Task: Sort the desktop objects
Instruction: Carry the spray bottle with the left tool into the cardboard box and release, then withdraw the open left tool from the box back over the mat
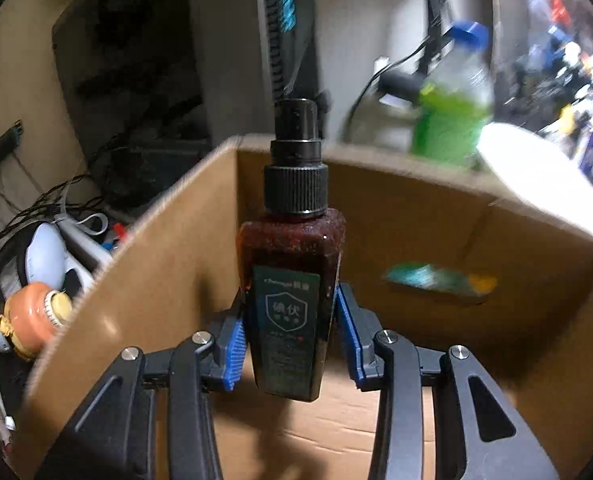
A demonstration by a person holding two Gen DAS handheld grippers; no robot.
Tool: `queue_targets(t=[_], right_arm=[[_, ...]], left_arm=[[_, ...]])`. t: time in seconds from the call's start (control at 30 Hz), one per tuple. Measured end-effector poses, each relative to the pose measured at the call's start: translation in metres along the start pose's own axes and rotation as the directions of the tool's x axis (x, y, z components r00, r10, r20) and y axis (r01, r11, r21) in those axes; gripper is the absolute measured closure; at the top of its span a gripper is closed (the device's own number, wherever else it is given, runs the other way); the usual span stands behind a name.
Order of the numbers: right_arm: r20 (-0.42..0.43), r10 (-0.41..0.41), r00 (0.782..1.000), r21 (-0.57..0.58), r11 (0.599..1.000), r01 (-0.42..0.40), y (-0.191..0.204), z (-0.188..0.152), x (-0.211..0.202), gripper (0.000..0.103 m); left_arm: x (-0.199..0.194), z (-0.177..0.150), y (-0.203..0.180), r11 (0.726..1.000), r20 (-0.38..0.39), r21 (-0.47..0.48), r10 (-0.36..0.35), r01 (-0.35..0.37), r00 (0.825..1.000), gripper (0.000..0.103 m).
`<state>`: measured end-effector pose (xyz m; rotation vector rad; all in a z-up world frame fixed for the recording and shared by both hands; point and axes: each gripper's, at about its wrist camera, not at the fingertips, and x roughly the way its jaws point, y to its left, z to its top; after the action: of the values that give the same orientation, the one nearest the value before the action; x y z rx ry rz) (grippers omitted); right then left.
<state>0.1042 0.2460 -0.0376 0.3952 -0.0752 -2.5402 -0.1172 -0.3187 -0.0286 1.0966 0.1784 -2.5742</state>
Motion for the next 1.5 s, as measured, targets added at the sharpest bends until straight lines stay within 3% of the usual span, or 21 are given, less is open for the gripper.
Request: queue_targets(t=[0.27, 0.57, 0.63, 0.73, 0.83, 0.87, 0.93, 1.0, 1.1, 1.27, 1.37, 1.5], right_arm=[[-0.010, 0.012, 1.000, 0.003, 1.000, -0.012, 0.000, -0.006, 0.005, 0.004], [-0.023, 0.031, 0.999, 0.006, 1.000, -0.031, 0.002, -0.010, 0.011, 0.004], [-0.025, 0.038, 0.999, 0.009, 0.999, -0.037, 0.002, -0.010, 0.012, 0.004], [-0.027, 0.049, 0.998, 0.018, 0.999, -0.049, 0.002, -0.011, 0.015, 0.004], [-0.031, 0.060, 0.998, 0.015, 0.998, -0.060, 0.004, -0.011, 0.017, 0.004], [-0.033, 0.064, 0.997, 0.013, 0.998, -0.063, 0.005, -0.010, 0.018, 0.004], [-0.032, 0.071, 0.997, 0.007, 0.997, -0.071, 0.008, -0.009, 0.018, 0.004], [-0.030, 0.078, 0.996, 0.001, 0.997, -0.078, 0.010, -0.009, 0.018, 0.004], [-0.027, 0.088, 0.996, 0.007, 0.996, -0.088, 0.010, -0.006, 0.019, 0.004], [-0.020, 0.109, 0.994, 0.009, 0.994, -0.109, 0.014, 0.000, 0.020, 0.004], [-0.017, 0.110, 0.994, -0.015, 0.994, -0.111, 0.019, 0.007, 0.018, 0.004], [-0.007, 0.104, 0.995, -0.034, 0.994, -0.104, 0.024, 0.015, 0.013, 0.004]], left_arm=[[0.007, 0.001, -0.010, 0.999, 0.071, 0.018, 0.040, -0.041, 0.997, 0.067], [0.011, 0.006, -0.014, 0.995, 0.046, 0.031, 0.093, -0.094, 0.995, 0.065], [0.007, 0.008, -0.018, 0.996, 0.052, 0.046, 0.080, -0.082, 0.995, 0.044], [-0.002, 0.013, -0.029, 0.996, 0.053, 0.070, 0.057, -0.060, 0.997, 0.024], [-0.013, 0.015, -0.036, 0.994, 0.035, 0.090, 0.061, -0.064, 0.997, 0.020], [-0.019, 0.015, -0.035, 0.994, 0.037, 0.088, 0.065, -0.068, 0.997, 0.019], [-0.037, 0.012, -0.032, 0.994, 0.045, 0.078, 0.078, -0.081, 0.996, 0.000], [-0.058, 0.008, -0.037, 0.991, 0.054, 0.087, 0.101, -0.106, 0.993, 0.000], [-0.096, 0.006, -0.045, 0.987, 0.130, 0.118, 0.098, -0.113, 0.987, 0.000], [-0.145, 0.028, -0.056, 0.988, 0.281, 0.105, 0.083, -0.117, 0.956, 0.000], [-0.181, 0.048, -0.058, 0.994, 0.346, 0.073, 0.051, -0.081, 0.937, 0.000], [-0.215, 0.034, -0.070, 0.997, 0.380, 0.080, -0.034, 0.004, 0.925, 0.000]])
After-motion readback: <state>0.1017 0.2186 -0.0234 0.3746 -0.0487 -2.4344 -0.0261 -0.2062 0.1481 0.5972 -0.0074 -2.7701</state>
